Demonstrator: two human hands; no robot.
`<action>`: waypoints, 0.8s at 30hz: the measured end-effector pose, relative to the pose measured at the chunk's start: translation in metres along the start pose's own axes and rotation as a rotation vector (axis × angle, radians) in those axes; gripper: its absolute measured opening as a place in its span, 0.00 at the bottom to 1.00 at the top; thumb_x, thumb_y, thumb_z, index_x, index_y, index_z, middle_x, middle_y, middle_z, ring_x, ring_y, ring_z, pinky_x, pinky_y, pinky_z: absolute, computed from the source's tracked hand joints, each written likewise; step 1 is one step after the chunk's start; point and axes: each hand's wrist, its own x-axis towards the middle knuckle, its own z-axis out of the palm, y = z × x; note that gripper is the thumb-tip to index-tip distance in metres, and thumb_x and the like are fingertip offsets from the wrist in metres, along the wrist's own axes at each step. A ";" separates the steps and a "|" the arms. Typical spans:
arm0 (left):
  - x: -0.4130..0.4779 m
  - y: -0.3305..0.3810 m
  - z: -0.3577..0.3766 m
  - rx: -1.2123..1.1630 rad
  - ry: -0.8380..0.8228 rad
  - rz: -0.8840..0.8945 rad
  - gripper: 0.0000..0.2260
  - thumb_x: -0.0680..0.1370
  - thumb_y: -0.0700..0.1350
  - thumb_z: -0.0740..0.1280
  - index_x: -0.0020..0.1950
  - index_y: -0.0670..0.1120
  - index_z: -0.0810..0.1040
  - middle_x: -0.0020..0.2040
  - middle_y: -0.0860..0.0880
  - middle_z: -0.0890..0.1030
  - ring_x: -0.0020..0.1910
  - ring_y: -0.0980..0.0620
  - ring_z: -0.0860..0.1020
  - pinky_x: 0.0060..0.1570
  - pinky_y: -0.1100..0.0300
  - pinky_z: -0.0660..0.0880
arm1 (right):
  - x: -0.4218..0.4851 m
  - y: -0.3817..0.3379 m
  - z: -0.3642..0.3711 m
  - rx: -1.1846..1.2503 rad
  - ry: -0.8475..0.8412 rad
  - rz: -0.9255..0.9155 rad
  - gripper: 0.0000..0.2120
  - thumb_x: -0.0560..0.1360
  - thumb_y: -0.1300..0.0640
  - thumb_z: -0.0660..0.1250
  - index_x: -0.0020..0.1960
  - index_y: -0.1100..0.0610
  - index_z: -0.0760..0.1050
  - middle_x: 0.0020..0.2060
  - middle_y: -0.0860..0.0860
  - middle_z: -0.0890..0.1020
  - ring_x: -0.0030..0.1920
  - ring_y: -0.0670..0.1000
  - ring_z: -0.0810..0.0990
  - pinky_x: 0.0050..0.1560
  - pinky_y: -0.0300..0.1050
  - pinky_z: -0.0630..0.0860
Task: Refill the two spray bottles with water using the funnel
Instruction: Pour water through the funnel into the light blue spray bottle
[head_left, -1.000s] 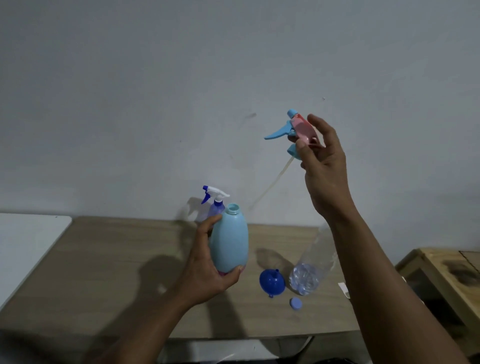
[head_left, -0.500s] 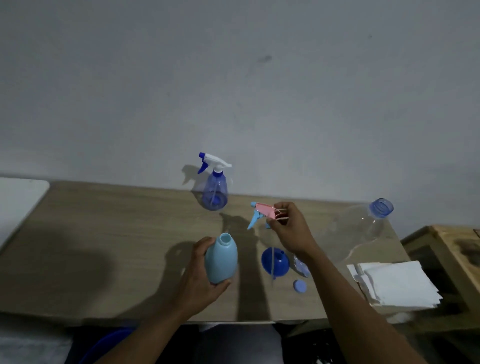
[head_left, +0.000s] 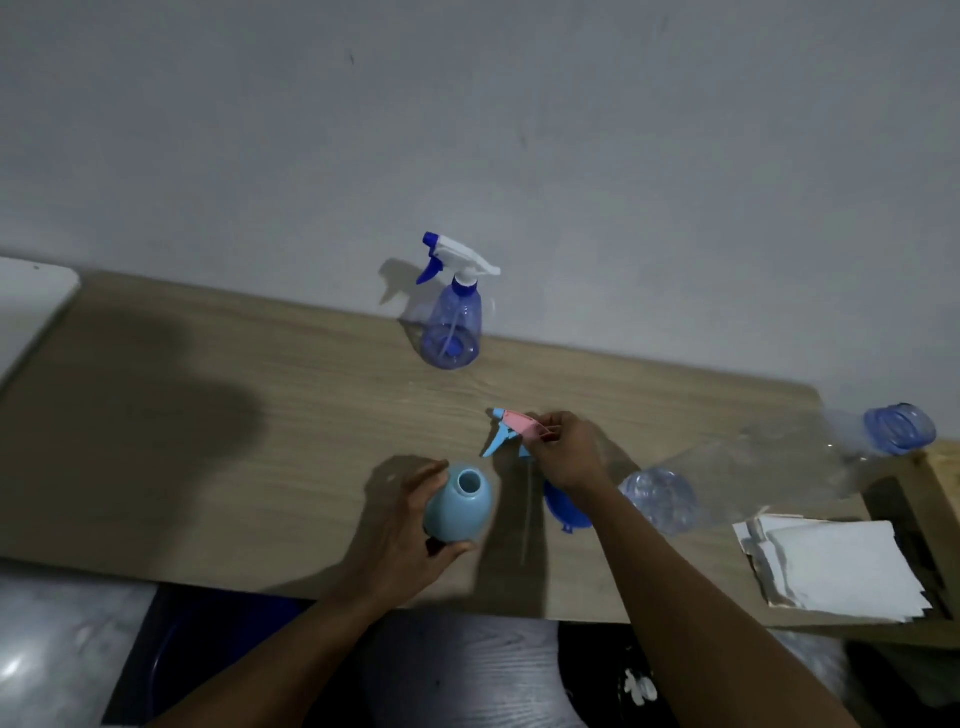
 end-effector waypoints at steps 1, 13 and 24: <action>0.001 0.000 0.000 0.006 0.000 -0.005 0.40 0.65 0.47 0.80 0.71 0.44 0.63 0.71 0.51 0.65 0.73 0.61 0.63 0.71 0.67 0.62 | 0.001 0.000 0.001 -0.007 -0.007 0.013 0.05 0.77 0.57 0.70 0.51 0.55 0.76 0.50 0.55 0.84 0.51 0.54 0.82 0.56 0.54 0.79; -0.003 0.009 -0.010 0.062 -0.049 0.046 0.38 0.69 0.42 0.78 0.72 0.37 0.62 0.71 0.38 0.68 0.73 0.49 0.67 0.70 0.59 0.67 | 0.001 -0.011 -0.005 -0.205 0.061 -0.081 0.17 0.78 0.60 0.67 0.65 0.62 0.73 0.58 0.58 0.79 0.56 0.59 0.81 0.53 0.46 0.76; -0.007 0.027 -0.020 0.037 -0.100 0.001 0.34 0.73 0.46 0.73 0.72 0.36 0.62 0.71 0.40 0.68 0.67 0.48 0.70 0.63 0.75 0.66 | -0.093 0.094 -0.029 -0.197 0.066 -0.109 0.08 0.75 0.64 0.66 0.48 0.54 0.82 0.42 0.53 0.82 0.44 0.55 0.81 0.47 0.50 0.75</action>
